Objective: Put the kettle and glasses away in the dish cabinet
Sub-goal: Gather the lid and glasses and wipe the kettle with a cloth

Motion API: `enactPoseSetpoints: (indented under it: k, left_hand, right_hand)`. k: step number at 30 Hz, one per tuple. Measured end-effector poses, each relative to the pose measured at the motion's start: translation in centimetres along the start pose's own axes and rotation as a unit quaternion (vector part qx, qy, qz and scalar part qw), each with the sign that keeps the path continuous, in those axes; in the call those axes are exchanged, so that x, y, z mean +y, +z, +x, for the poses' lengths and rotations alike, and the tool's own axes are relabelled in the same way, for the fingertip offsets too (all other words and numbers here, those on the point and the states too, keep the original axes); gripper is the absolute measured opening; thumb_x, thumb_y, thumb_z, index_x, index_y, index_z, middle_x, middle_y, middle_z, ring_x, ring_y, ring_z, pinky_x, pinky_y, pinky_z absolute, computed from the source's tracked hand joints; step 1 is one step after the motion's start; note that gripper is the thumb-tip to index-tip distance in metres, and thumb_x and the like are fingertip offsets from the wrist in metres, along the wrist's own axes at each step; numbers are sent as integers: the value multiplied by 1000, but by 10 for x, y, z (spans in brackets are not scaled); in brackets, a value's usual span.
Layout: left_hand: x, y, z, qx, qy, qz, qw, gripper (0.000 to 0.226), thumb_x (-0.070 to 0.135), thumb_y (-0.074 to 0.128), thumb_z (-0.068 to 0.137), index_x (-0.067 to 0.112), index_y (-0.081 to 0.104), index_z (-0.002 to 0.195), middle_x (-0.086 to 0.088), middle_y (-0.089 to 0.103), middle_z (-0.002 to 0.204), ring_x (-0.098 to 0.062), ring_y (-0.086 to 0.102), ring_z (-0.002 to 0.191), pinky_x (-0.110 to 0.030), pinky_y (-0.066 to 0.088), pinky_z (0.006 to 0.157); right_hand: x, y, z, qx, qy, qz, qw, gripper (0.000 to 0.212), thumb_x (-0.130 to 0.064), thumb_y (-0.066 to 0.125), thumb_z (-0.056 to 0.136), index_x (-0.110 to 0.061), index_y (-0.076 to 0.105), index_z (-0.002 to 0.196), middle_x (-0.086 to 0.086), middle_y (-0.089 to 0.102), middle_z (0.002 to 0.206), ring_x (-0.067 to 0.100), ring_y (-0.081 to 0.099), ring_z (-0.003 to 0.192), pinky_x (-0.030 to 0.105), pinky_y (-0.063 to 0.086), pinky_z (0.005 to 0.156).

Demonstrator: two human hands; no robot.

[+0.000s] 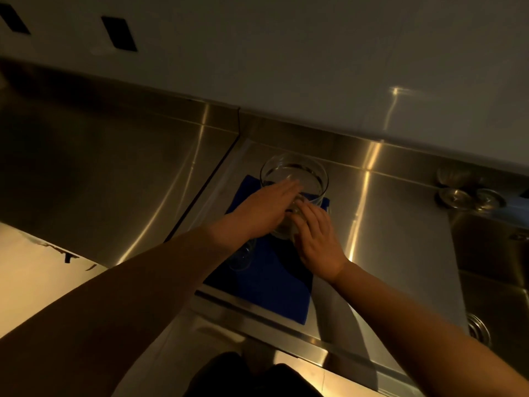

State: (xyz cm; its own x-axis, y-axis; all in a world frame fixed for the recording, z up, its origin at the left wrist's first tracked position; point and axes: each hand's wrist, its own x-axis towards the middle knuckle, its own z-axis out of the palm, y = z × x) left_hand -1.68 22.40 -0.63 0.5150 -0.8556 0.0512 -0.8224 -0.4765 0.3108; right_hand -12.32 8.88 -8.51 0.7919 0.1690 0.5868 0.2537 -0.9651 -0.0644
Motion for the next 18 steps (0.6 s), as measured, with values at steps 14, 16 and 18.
enactPoseSetpoints:
  k: [14, 16, 18]
  left_hand:
    - [-39, 39, -79, -109, -107, 97, 984, 74, 49, 49, 92, 18, 15, 150, -6, 9, 158, -24, 7, 145, -46, 18, 116]
    - [-40, 39, -79, -121, -101, 113, 981, 75, 49, 51, 90, 17, 18, 149, -8, 16, 156, -26, 15, 143, -45, 24, 114]
    - [-42, 39, -79, -131, -102, 105, 981, 78, 50, 54, 88, 17, 18, 149, -8, 19, 155, -26, 17, 142, -47, 27, 112]
  right_hand:
    - [-6, -15, 52, -199, 52, -56, 977, 65, -23, 73, 75, -8, 46, 132, 13, 56, 127, 30, 51, 116, 39, 35, 99]
    - [-6, -14, 54, -203, 61, -55, 976, 62, -18, 74, 73, -10, 48, 129, 12, 57, 124, 30, 52, 114, 40, 35, 97]
    - [-6, -13, 54, -199, 66, -54, 976, 60, -13, 76, 70, -9, 51, 124, 13, 59, 119, 32, 54, 109, 40, 37, 94]
